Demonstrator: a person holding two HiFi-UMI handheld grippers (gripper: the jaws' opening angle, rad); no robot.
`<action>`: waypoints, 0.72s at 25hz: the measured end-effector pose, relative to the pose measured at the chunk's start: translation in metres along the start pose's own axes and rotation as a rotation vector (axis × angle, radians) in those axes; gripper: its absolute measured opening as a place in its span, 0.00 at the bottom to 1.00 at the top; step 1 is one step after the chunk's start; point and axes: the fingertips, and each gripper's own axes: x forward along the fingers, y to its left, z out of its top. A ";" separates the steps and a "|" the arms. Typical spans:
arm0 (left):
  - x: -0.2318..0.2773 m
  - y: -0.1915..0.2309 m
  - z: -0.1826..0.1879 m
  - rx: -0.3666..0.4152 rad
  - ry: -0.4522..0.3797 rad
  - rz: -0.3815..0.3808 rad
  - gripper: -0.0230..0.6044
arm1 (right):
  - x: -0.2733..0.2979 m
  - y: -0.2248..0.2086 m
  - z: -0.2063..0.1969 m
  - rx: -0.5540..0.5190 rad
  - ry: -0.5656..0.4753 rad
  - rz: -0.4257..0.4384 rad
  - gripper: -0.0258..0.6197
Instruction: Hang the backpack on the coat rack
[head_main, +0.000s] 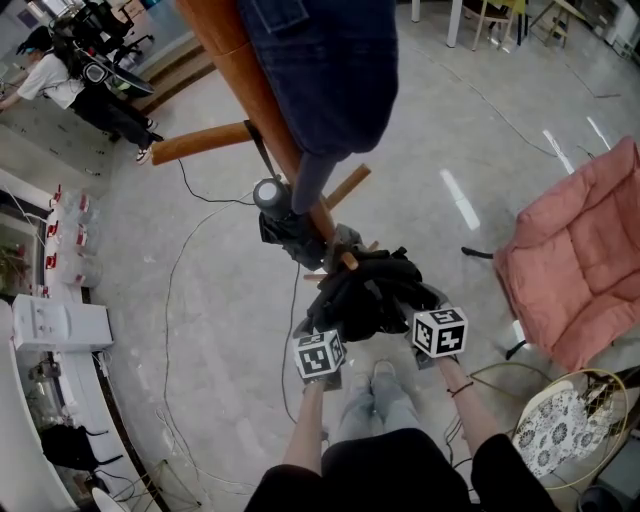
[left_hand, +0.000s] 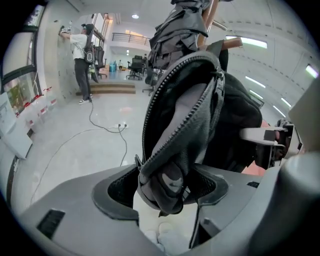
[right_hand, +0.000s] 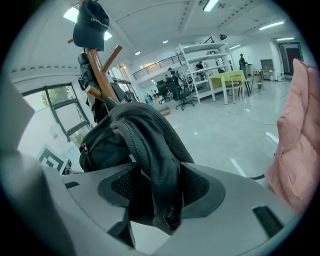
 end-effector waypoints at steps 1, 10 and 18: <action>-0.003 0.000 -0.001 -0.007 -0.003 -0.001 0.50 | -0.004 0.000 0.000 -0.005 -0.003 -0.004 0.36; -0.049 -0.004 -0.011 0.008 -0.011 0.006 0.50 | -0.052 0.013 0.006 0.027 -0.054 0.032 0.36; -0.095 -0.016 0.008 0.038 -0.114 -0.026 0.27 | -0.089 0.027 0.024 -0.004 -0.121 0.029 0.15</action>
